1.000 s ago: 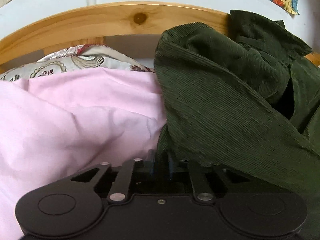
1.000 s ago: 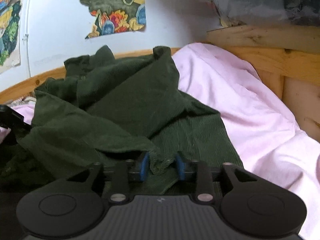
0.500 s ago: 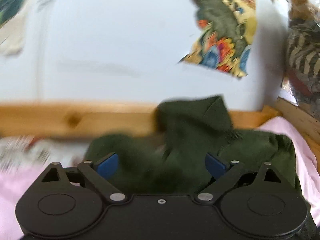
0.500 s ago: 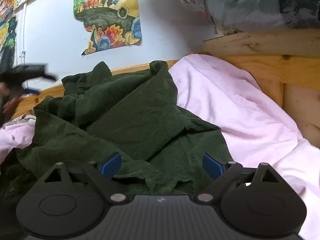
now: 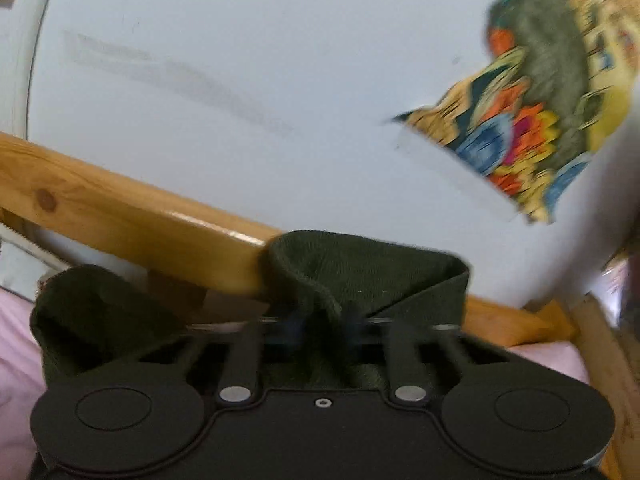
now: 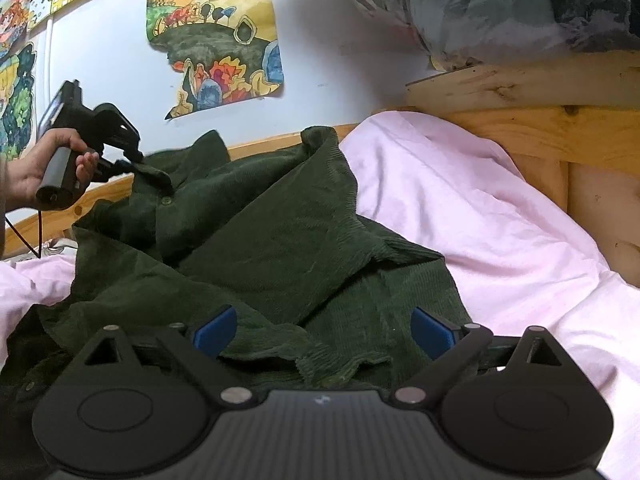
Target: Fold large clothes
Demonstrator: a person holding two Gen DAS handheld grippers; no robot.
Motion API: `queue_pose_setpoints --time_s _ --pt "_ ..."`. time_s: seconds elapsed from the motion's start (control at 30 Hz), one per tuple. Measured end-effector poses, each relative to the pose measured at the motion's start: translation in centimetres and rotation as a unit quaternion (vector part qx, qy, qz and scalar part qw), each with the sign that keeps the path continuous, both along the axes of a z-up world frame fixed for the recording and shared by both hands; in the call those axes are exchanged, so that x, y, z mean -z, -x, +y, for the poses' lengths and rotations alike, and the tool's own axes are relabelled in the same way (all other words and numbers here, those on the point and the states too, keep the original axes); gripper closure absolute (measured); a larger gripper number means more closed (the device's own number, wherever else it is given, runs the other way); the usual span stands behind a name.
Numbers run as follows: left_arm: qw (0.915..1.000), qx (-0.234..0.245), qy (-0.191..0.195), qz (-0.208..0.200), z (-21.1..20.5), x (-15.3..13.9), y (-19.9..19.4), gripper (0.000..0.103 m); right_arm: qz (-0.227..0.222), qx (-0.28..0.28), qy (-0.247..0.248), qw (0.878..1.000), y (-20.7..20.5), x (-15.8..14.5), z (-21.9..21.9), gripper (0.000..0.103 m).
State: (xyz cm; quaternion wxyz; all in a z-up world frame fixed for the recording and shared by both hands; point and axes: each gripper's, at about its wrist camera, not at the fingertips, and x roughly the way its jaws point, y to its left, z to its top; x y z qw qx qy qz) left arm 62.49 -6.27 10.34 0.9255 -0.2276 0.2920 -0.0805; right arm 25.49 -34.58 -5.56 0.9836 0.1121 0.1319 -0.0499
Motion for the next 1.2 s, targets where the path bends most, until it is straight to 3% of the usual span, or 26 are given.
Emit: queue_pose_setpoints --time_s 0.1,0.17,0.27,0.33,0.5,0.6,0.7,0.77,0.87,0.97,1.07,1.2 --pt "0.9983 0.005 0.017 -0.056 0.2 -0.5 2.8 0.094 -0.006 -0.001 -0.002 1.0 0.4 -0.2 0.1 0.006" --pt "0.994 0.031 0.003 -0.105 0.2 -1.2 5.4 0.094 -0.013 -0.002 0.0 1.0 0.8 -0.3 0.2 0.006" --pt "0.9787 0.092 -0.044 -0.178 -0.3 -1.1 11.5 0.094 -0.024 0.005 0.003 1.0 1.4 -0.6 0.4 0.006" --pt "0.9724 0.126 -0.049 -0.19 -0.1 -0.1 15.3 0.094 -0.032 0.008 0.001 0.999 1.9 -0.9 0.5 0.006" --pt "0.976 0.164 -0.056 -0.132 0.9 4.3 22.1 0.092 -0.049 0.002 -0.014 0.999 2.9 -1.4 0.6 0.006" --pt "0.9737 0.195 -0.096 -0.068 0.4 7.3 23.7 0.09 -0.056 -0.011 -0.027 0.998 3.5 -1.7 1.0 0.006" --pt "0.9712 0.214 -0.1 -0.03 1.0 8.2 25.3 0.088 -0.059 -0.025 -0.035 0.997 4.1 -1.9 1.3 0.006" --pt "0.9691 0.228 -0.093 -0.018 1.4 8.3 26.2 0.08 -0.063 -0.034 -0.035 0.997 4.5 -2.0 1.7 0.006" --pt "0.9658 0.241 -0.095 -0.013 2.7 8.4 28.3 0.051 -0.065 -0.055 -0.04 0.996 4.7 -2.3 2.1 0.005" --pt "0.9684 0.235 -0.082 -0.021 4.6 8.3 29.6 0.034 -0.058 -0.075 -0.048 0.994 4.5 -2.7 2.5 0.002" --pt "0.977 0.204 -0.056 -0.03 6.6 7.8 29.2 0.019 -0.045 -0.096 -0.057 0.993 3.1 -4.4 3.5 0.001" --pt "0.9938 0.105 -0.038 -0.004 9.7 6.9 26.5 0.014 -0.049 -0.145 -0.073 0.985 -1.0 -8.6 6.7 0.0"
